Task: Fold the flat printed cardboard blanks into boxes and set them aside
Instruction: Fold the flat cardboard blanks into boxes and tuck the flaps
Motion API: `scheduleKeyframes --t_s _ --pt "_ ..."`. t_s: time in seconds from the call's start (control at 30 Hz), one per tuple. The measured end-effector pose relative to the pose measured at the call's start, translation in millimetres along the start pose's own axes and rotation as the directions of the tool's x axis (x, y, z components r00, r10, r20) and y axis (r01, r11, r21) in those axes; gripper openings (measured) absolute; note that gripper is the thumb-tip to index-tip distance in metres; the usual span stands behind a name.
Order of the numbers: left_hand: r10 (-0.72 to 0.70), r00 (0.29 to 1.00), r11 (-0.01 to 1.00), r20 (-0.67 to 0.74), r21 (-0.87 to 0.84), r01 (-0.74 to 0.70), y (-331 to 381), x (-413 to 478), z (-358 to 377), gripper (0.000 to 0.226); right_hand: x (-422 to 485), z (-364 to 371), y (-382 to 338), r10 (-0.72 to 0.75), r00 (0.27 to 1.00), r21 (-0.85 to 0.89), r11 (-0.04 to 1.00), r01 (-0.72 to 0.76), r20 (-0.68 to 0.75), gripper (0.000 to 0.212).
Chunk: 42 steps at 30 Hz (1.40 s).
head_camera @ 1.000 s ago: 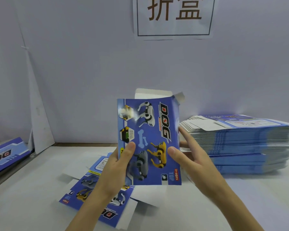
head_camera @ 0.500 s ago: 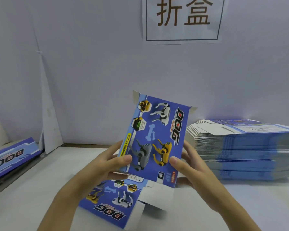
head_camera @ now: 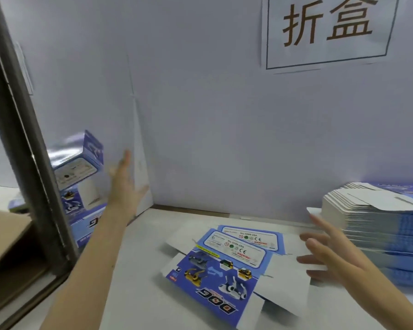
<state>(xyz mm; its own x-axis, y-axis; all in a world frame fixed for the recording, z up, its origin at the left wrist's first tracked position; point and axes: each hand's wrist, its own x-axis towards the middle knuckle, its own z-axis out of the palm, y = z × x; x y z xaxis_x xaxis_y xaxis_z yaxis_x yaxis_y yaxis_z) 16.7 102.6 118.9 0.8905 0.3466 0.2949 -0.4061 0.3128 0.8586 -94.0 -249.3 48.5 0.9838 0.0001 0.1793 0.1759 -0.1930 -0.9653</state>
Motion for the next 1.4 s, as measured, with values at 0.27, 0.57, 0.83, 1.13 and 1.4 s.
scheduleKeyframes --t_s 0.27,0.57,0.83,1.13,1.4 --pt "-0.811 0.426 0.050 0.402 0.772 -0.634 -129 -98 -7 0.097 -2 3 12 0.052 0.996 -0.214 0.976 -0.037 0.068 0.036" --pt "-0.268 0.482 0.017 0.834 0.504 -0.863 -113 -115 -15 0.053 0 -2 10 -0.054 0.998 -0.275 0.960 0.049 -0.010 0.028" --pt "0.572 0.652 0.409 0.497 0.516 -0.753 -42 -93 37 0.022 0 -18 -4 -0.277 0.866 -0.101 0.961 0.259 -0.417 0.040" --pt "0.813 0.487 0.257 0.319 0.555 -0.791 -23 -106 59 0.033 -4 -12 -8 -0.200 0.949 -0.161 0.973 0.164 -0.243 0.061" --pt "0.881 0.472 0.405 0.022 0.482 -0.777 -23 -96 62 0.030 -1 -21 -6 -0.197 0.929 -0.089 0.980 0.178 -0.314 0.054"
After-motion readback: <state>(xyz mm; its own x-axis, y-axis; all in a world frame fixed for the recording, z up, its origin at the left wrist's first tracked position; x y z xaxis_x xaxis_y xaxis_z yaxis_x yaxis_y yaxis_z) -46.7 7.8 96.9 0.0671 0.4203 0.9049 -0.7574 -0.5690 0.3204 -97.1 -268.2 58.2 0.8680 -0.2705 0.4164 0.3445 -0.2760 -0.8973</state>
